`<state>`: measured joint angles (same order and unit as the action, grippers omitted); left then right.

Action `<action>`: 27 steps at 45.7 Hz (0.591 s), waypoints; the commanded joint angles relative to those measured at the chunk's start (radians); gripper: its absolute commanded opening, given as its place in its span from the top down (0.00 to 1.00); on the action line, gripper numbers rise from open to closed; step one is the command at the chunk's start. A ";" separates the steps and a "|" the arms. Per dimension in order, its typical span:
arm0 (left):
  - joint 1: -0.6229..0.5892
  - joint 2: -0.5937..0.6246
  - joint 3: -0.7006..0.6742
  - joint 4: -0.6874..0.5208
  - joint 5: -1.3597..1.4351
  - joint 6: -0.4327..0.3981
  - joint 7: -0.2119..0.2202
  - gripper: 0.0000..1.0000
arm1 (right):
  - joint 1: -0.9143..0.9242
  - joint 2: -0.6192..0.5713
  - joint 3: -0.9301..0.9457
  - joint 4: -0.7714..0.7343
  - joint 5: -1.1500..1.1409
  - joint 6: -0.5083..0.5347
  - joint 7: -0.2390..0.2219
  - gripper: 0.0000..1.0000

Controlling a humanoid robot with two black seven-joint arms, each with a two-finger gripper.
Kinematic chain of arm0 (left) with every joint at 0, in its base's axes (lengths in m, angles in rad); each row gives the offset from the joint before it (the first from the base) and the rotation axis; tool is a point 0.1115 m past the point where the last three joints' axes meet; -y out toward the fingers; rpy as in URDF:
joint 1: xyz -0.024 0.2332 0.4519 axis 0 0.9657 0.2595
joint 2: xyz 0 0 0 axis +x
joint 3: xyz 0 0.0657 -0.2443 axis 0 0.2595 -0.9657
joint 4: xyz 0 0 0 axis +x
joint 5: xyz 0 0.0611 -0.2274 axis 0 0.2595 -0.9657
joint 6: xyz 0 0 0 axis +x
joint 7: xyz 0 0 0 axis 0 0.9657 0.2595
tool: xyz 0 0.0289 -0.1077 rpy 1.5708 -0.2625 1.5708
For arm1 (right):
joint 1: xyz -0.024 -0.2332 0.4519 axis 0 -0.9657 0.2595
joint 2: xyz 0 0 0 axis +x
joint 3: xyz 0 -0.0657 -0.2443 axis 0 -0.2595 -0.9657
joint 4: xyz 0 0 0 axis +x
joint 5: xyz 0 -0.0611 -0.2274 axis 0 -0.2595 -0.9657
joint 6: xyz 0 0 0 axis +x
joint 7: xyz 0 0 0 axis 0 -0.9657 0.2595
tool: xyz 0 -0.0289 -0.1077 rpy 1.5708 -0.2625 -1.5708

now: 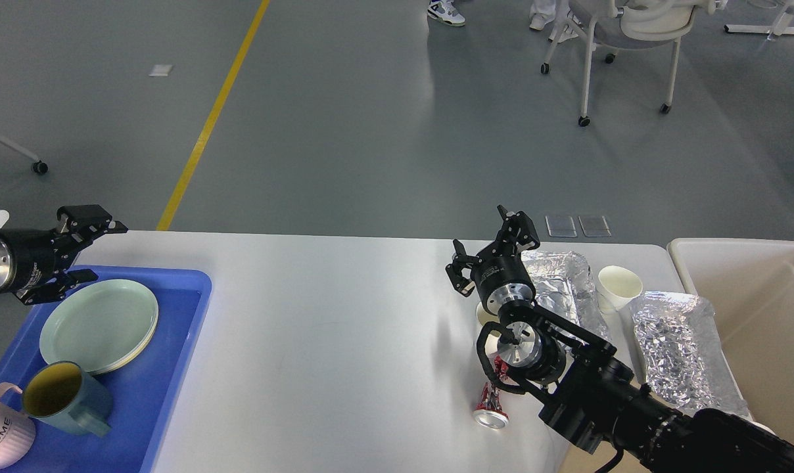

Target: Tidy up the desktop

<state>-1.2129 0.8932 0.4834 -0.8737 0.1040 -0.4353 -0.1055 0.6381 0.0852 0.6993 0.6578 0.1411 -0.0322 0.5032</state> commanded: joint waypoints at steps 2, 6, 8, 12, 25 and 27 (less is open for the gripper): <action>0.009 -0.028 -0.014 0.007 0.011 0.006 -0.006 0.04 | 0.000 0.001 0.000 -0.003 0.000 0.000 0.000 0.00; 0.012 -0.077 -0.058 0.044 -0.020 0.017 -0.011 0.03 | 0.000 0.001 -0.001 -0.003 0.000 0.000 0.000 0.00; 0.029 -0.099 -0.113 0.094 -0.053 0.020 -0.008 0.03 | 0.000 0.001 0.000 -0.003 0.000 0.000 0.000 0.00; 0.133 -0.152 -0.288 0.200 -0.173 0.018 -0.010 0.03 | 0.000 0.001 0.000 -0.003 0.000 0.000 0.000 0.00; 0.446 -0.402 -1.208 0.352 -0.316 0.018 -0.002 0.03 | 0.000 0.001 0.000 -0.003 0.000 0.000 0.000 0.00; 0.458 -0.441 -1.311 0.355 -0.316 0.018 -0.003 0.03 | 0.000 0.001 0.000 -0.003 0.000 0.000 0.000 0.00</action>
<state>-0.8078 0.5568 -0.5307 -0.5346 -0.2078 -0.4166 -0.1089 0.6381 0.0860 0.6995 0.6549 0.1411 -0.0322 0.5032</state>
